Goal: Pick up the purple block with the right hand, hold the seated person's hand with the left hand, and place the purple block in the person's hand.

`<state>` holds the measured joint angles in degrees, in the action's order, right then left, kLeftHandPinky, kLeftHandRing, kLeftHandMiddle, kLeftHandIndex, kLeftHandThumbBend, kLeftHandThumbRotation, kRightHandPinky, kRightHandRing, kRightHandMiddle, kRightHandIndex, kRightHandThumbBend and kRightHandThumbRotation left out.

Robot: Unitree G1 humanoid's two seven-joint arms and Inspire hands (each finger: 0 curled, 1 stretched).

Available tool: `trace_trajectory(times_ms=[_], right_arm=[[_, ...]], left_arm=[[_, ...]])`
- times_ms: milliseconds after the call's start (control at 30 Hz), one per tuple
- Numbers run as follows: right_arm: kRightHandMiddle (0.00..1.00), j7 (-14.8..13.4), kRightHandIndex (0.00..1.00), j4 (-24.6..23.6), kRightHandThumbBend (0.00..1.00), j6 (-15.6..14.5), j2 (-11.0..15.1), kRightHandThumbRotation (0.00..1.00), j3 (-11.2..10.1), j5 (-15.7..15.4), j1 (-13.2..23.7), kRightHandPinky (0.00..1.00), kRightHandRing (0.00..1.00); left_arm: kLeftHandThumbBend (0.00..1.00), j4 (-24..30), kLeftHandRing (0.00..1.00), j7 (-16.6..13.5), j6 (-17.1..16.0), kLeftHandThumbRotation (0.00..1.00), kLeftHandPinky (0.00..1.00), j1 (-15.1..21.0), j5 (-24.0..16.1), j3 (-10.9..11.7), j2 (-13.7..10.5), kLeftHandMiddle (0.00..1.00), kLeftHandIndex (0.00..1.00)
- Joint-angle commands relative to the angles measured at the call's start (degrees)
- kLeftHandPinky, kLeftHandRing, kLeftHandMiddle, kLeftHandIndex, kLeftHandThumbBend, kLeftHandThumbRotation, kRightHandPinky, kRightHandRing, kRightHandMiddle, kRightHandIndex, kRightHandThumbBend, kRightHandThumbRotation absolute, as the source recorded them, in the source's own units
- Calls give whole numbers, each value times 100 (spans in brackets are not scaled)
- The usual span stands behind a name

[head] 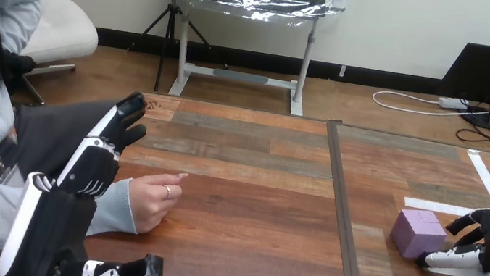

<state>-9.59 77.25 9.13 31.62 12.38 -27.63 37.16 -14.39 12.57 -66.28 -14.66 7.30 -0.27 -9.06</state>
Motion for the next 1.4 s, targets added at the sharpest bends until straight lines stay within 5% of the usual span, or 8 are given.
trace_trajectory(times_ms=[0, 567, 900, 1367], right_arm=[[61, 3, 70, -153, 91, 44, 77, 26, 53, -31, 383, 49, 57], [60, 141, 80, -186, 98, 184, 59, 35, -65, 129, 427, 47, 53], [34, 192, 85, -194, 100, 174, 1, 40, -97, 192, 488, 28, 26], [26, 225, 88, -209, 100, 171, -89, 40, -165, 260, 564, 21, 18]], left_arm=[[100, -108, 95, 19, -42, 62, 92, 354, 55, -8, 25, 96, 92], [100, -289, 95, 38, -104, 61, 92, 480, 63, -17, 101, 95, 91], [100, -353, 95, 83, -133, 60, 91, 530, 130, -51, 108, 95, 91], [100, -421, 94, 50, -209, 61, 90, 580, 84, -6, 168, 95, 91]])
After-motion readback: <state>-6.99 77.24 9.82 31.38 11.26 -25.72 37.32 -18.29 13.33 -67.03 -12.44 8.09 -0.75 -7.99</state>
